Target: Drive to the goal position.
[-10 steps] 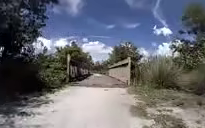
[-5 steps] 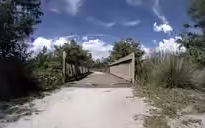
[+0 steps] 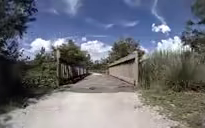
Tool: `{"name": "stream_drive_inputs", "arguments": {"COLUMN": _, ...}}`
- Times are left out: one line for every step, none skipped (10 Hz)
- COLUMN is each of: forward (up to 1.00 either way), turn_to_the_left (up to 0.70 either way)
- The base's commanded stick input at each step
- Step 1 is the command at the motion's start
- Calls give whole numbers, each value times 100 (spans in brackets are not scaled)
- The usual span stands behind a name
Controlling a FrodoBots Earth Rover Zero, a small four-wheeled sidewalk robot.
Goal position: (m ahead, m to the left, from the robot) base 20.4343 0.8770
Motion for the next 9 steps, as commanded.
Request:
{"name": "stream_drive_inputs", "arguments": {"forward": 83, "turn_to_the_left": 0}}
{"name": "stream_drive_inputs", "arguments": {"forward": 83, "turn_to_the_left": 0}}
{"name": "stream_drive_inputs", "arguments": {"forward": 82, "turn_to_the_left": 0}}
{"name": "stream_drive_inputs", "arguments": {"forward": 83, "turn_to_the_left": 0}}
{"name": "stream_drive_inputs", "arguments": {"forward": 83, "turn_to_the_left": 0}}
{"name": "stream_drive_inputs", "arguments": {"forward": 82, "turn_to_the_left": 0}}
{"name": "stream_drive_inputs", "arguments": {"forward": 83, "turn_to_the_left": 0}}
{"name": "stream_drive_inputs", "arguments": {"forward": 83, "turn_to_the_left": 0}}
{"name": "stream_drive_inputs", "arguments": {"forward": 83, "turn_to_the_left": 0}}
